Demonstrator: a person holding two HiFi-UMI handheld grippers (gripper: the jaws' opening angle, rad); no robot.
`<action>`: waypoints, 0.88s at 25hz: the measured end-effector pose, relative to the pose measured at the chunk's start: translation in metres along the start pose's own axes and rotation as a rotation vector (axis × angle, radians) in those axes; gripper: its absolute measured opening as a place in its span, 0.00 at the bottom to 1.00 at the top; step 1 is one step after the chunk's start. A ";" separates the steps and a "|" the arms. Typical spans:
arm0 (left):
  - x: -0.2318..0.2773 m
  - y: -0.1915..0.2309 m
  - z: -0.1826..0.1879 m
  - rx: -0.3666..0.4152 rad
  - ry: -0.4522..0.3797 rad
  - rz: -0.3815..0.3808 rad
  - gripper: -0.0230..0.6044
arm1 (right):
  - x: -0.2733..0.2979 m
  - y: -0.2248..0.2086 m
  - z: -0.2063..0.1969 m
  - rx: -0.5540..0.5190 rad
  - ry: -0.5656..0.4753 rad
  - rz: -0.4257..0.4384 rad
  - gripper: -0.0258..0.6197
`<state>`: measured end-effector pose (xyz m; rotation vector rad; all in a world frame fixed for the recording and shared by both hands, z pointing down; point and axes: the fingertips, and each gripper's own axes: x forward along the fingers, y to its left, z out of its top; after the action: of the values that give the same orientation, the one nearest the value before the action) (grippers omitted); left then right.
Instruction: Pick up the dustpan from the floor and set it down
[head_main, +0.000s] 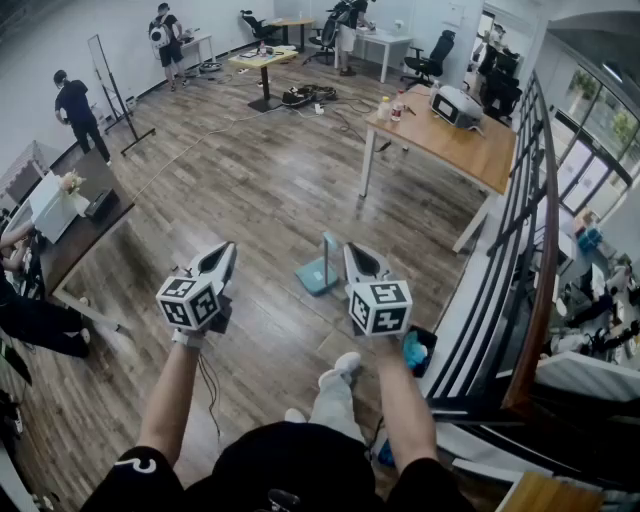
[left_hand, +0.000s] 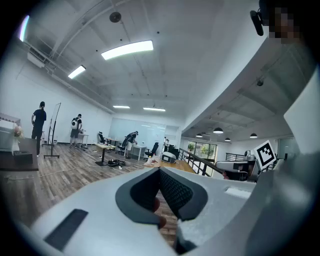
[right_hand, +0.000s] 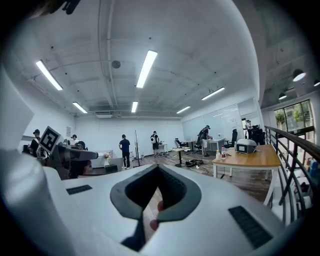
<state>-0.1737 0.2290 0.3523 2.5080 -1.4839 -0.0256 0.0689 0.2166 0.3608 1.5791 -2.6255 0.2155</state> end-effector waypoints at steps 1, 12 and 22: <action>0.002 0.001 0.000 -0.001 0.000 -0.002 0.03 | 0.001 -0.001 -0.001 0.003 0.001 -0.001 0.03; 0.030 0.017 -0.004 -0.014 0.008 -0.015 0.03 | 0.024 -0.020 -0.007 0.027 0.011 -0.019 0.03; 0.101 0.047 -0.004 -0.021 0.036 -0.039 0.03 | 0.084 -0.057 -0.007 0.038 0.033 -0.036 0.03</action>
<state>-0.1647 0.1208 0.3757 2.5068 -1.4135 -0.0025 0.0797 0.1179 0.3833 1.6189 -2.5812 0.2878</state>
